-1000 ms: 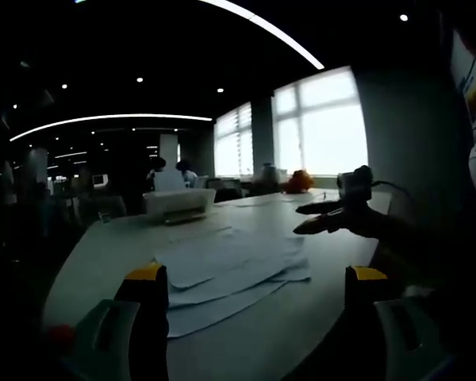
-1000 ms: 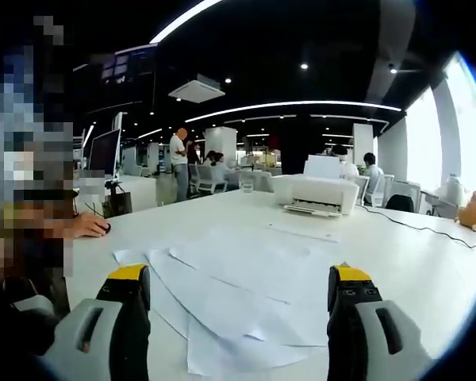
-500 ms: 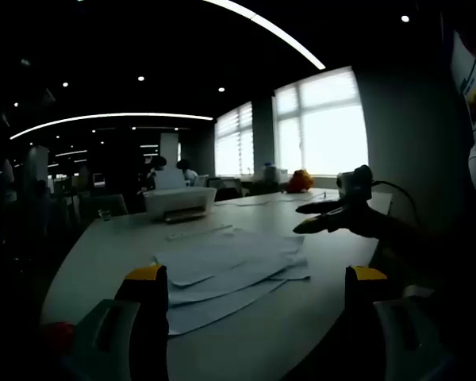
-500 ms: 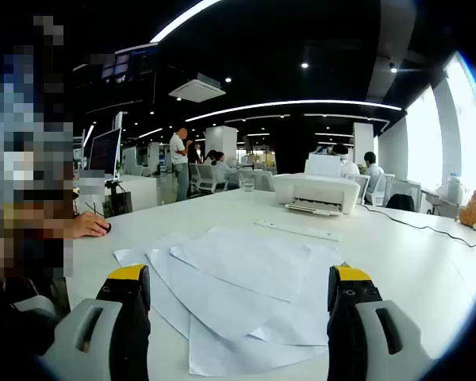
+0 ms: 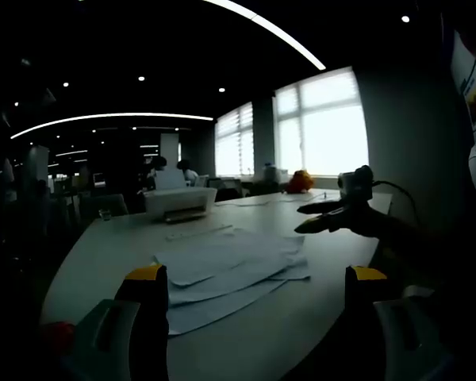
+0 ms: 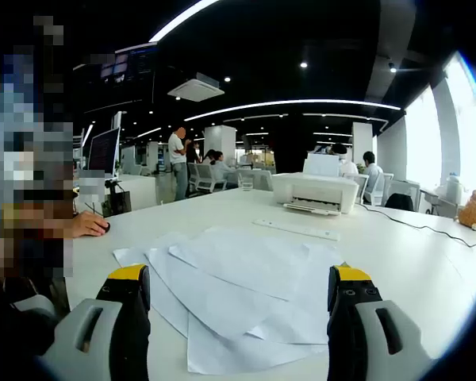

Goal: Organize the stack of printing papers by aligning and flattening the scattered papers on the table

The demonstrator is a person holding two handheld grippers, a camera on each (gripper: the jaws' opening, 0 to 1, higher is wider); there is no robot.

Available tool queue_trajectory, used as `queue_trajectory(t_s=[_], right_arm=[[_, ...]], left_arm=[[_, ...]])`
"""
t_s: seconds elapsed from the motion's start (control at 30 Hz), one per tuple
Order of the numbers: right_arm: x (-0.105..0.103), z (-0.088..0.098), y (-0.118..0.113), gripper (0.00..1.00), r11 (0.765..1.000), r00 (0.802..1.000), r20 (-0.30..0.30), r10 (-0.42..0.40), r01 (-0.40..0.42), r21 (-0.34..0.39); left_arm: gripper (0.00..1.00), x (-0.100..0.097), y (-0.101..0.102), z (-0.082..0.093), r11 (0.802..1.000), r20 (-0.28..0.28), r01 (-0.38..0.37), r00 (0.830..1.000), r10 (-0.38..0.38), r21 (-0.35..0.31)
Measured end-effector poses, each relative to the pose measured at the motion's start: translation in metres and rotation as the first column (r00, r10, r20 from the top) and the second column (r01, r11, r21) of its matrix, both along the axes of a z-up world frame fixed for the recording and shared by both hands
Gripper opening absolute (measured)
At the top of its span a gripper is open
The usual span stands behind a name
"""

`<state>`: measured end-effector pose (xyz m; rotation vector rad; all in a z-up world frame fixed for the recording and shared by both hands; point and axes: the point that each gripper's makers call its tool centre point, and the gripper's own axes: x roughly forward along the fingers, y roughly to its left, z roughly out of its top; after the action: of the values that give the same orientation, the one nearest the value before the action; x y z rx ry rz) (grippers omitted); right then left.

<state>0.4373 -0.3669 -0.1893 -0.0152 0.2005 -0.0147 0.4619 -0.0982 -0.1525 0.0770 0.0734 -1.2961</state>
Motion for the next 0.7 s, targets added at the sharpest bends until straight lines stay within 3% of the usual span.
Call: queue_trajectory(t_s=[0.7], right_arm=[[-0.0033,-0.0005,0.0024,0.88,1.000,1.000,-0.001,0.000,0.000,0.002]], left_arm=[[0.95,-0.0018,-0.0033,0.0011,1.000,0.003,0.006,1.000,-0.006,0.003]])
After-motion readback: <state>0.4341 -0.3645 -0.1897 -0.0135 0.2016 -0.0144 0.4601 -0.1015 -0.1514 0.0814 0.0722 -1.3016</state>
